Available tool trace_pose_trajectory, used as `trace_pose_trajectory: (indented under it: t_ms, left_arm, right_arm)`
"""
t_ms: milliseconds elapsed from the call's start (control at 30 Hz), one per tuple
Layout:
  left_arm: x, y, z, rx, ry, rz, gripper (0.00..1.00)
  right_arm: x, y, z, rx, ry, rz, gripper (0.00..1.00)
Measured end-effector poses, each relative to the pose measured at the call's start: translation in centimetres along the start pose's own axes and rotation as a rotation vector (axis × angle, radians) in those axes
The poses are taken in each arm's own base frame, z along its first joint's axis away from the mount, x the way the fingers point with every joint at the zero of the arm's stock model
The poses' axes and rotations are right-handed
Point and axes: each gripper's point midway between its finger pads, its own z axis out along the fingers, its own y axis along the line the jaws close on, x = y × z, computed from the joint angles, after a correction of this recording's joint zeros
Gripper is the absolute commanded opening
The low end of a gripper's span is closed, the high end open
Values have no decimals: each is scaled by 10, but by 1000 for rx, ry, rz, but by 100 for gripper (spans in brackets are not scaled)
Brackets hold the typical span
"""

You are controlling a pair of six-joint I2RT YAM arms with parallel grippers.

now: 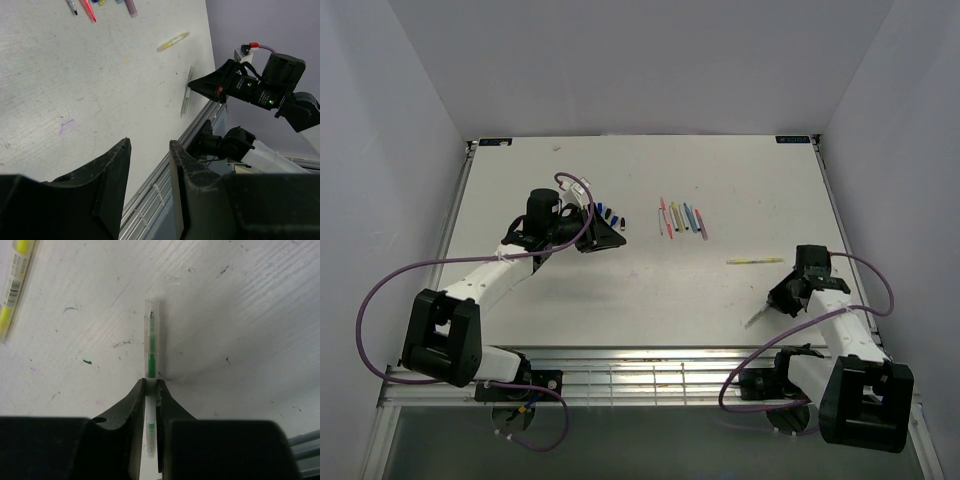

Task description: Open the pen caps

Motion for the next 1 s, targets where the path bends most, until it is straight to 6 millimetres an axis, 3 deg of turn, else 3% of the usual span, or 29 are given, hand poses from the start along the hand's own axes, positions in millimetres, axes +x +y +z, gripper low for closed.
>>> trace_pose_trajectory:
  t_ms: [267, 767, 1000]
  left_arm:
    - [2, 8, 5, -12, 18, -28, 48]
    - [-5, -2, 25, 48, 46, -93, 48]
    - [-20, -20, 35, 94, 31, -47, 48]
  right_arm:
    - [-10, 11, -25, -77, -50, -103, 8]
    - [-53, 91, -37, -342, -72, -327, 8]
    - [-50, 126, -33, -493, -8, -397, 8]
